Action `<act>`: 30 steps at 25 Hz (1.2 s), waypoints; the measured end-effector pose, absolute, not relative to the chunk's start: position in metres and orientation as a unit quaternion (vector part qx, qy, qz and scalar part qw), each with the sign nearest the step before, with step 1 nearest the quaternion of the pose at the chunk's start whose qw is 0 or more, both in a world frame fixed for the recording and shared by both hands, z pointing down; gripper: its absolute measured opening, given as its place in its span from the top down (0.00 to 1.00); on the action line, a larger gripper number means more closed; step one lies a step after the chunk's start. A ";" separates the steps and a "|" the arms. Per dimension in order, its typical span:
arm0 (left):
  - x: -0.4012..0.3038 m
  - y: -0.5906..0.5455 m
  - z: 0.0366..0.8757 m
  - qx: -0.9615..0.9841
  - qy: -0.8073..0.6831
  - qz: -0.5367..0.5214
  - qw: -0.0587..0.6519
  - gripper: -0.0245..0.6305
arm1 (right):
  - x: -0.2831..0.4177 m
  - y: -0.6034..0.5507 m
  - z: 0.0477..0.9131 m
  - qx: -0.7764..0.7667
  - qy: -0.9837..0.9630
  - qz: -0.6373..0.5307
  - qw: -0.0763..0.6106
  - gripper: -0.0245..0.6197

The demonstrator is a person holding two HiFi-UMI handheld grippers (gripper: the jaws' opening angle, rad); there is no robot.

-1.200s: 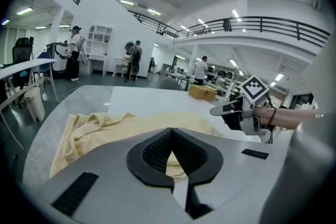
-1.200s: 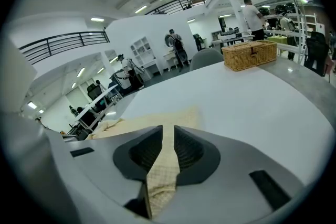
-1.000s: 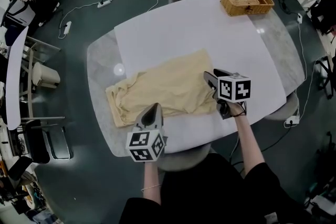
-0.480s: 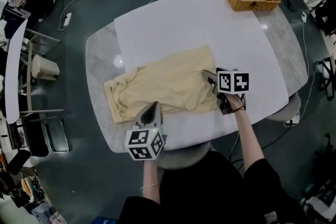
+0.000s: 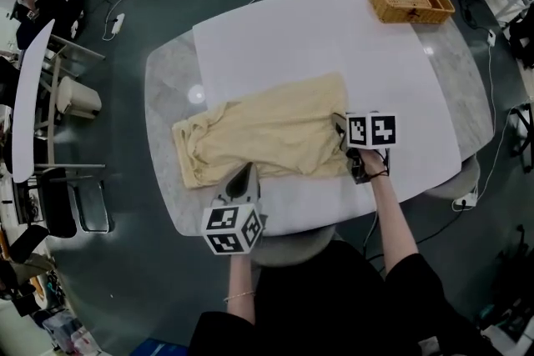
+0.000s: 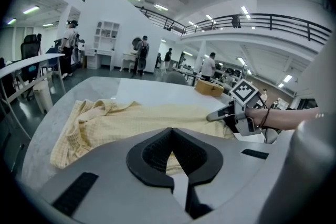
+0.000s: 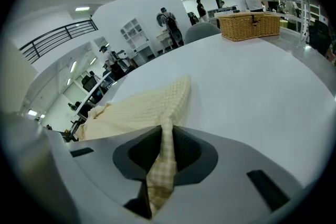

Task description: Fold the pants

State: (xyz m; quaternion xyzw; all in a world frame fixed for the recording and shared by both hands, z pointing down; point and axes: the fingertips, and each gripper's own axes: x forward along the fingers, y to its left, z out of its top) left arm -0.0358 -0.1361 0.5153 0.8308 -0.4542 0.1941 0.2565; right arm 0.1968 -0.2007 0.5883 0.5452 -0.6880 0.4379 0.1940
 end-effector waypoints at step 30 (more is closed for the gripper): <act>-0.131 -0.091 0.476 0.786 -0.551 0.155 0.235 0.95 | 0.134 -0.197 0.489 0.532 -0.733 0.380 0.187 0.92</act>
